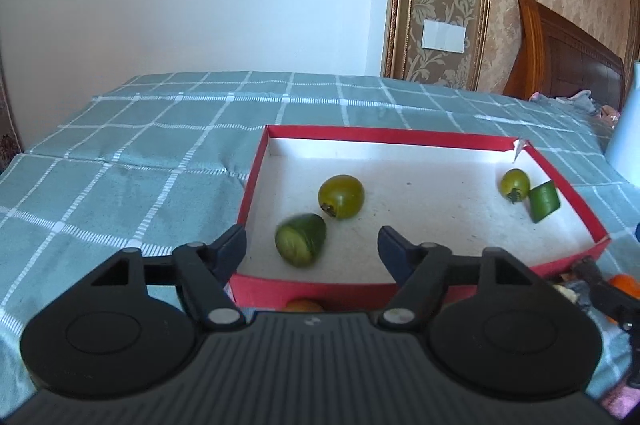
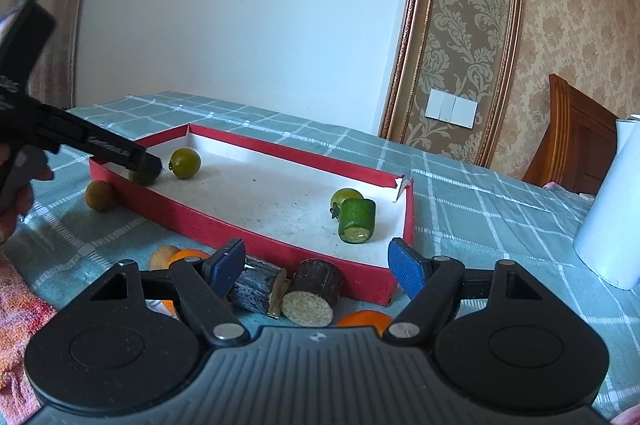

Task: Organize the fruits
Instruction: 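Lower the lime half into the tray and open the left gripper, then grasp the orange mandarin beside the tray with the right gripper, then carry the mandarin into the tray and open the right gripper, then grasp the brown round fruit beside the tray with the left gripper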

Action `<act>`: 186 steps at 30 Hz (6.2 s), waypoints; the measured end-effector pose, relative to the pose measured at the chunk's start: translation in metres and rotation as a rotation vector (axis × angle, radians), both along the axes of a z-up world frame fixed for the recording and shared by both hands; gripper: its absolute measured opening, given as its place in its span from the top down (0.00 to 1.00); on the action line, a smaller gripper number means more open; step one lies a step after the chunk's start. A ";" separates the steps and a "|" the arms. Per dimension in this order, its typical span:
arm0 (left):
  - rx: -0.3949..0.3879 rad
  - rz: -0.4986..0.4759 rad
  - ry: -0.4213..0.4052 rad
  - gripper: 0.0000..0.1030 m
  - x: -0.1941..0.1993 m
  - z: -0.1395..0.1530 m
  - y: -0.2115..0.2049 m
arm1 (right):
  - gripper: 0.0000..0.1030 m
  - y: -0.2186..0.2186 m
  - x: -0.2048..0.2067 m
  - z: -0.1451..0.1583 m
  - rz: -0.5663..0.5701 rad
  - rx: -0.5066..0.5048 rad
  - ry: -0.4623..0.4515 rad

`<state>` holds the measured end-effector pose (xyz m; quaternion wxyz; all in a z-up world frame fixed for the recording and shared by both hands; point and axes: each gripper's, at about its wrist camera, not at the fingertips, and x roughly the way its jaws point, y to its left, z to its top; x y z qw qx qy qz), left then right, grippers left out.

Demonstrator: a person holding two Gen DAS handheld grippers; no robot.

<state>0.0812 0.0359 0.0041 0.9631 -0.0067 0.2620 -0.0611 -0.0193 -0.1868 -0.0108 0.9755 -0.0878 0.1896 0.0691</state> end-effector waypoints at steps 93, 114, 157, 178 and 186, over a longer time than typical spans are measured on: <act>0.005 -0.067 0.087 0.00 -0.069 -0.035 0.012 | 0.58 0.020 0.120 0.003 0.035 0.060 0.260; 0.017 -0.066 0.090 0.00 -0.068 -0.035 0.011 | 0.56 0.016 0.126 -0.010 0.032 0.078 0.303; 0.069 -0.005 0.074 0.71 -0.020 -0.026 0.006 | 0.23 -0.016 0.021 -0.001 0.042 0.196 0.144; 0.068 -0.097 0.008 0.75 -0.026 0.003 -0.017 | 0.23 -0.016 0.025 -0.003 0.010 0.180 0.158; 0.055 -0.098 0.031 0.75 0.006 0.005 -0.025 | 0.23 -0.014 0.025 -0.003 0.009 0.186 0.170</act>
